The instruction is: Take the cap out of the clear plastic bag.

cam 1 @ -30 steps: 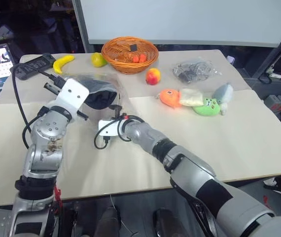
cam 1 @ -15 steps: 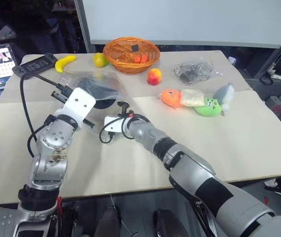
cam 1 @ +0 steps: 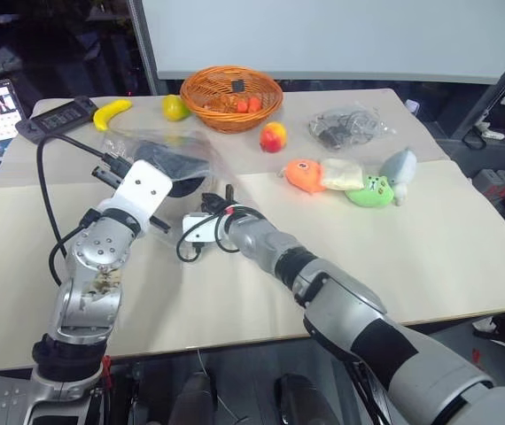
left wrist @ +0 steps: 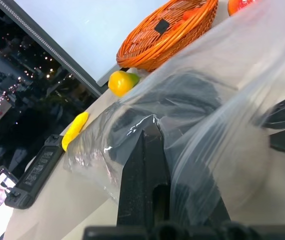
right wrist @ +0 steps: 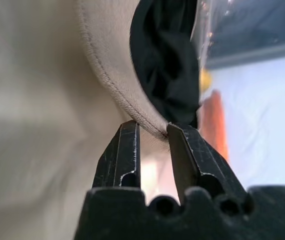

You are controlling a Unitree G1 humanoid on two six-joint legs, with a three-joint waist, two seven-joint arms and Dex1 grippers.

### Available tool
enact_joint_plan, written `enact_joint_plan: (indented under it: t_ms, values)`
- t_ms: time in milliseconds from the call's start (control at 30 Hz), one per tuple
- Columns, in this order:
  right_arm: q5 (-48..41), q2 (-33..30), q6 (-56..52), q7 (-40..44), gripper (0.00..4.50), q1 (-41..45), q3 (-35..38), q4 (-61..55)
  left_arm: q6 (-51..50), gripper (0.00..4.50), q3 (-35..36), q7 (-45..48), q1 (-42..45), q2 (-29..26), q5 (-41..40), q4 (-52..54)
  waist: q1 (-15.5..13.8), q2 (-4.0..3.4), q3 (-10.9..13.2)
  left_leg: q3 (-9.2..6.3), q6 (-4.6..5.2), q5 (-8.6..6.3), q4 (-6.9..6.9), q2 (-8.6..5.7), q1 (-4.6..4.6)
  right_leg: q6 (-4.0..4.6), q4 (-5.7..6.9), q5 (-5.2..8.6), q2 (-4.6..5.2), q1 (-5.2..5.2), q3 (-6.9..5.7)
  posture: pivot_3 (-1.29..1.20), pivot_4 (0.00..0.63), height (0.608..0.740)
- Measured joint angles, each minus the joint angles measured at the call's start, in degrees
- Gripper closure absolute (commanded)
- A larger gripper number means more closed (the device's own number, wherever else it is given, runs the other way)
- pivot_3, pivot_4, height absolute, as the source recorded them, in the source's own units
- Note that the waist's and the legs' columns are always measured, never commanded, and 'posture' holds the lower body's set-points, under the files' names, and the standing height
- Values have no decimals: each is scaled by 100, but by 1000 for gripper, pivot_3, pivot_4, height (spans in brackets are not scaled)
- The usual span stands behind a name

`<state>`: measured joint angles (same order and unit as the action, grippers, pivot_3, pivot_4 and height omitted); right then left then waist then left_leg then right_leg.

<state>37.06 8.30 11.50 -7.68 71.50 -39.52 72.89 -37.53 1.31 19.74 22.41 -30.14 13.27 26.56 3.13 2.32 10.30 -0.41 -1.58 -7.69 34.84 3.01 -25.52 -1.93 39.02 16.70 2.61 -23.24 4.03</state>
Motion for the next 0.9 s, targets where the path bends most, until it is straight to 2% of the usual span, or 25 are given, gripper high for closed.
enact_joint_plan:
  t_ms: [267, 400, 900]
  values:
    - [58, -1, 184, 116, 3401, -1, -87, -325, -186, 4500, -127, -12, -328, 356, -8, 579, 32, 0, 0, -1, 0, 0, 0, 0, 0, 0, 0, 0, 0, 1, 1, 0, 150, 740]
    - [115, -2, 232, 181, 4450, -4, -174, -381, -262, 4500, -171, -30, -534, 428, 2, 839, 43, 0, 0, -1, 0, 0, 0, 1, 1, 0, 1, 0, 0, 1, 1, 0, 150, 740]
    - [54, -33, 307, 479, 4450, -53, -170, -630, -375, 4500, -263, -161, -678, 576, 16, 1124, 67, 0, 0, -4, 0, 0, 1, 0, 1, 1, 1, 0, 0, 2, 0, 0, 150, 740]
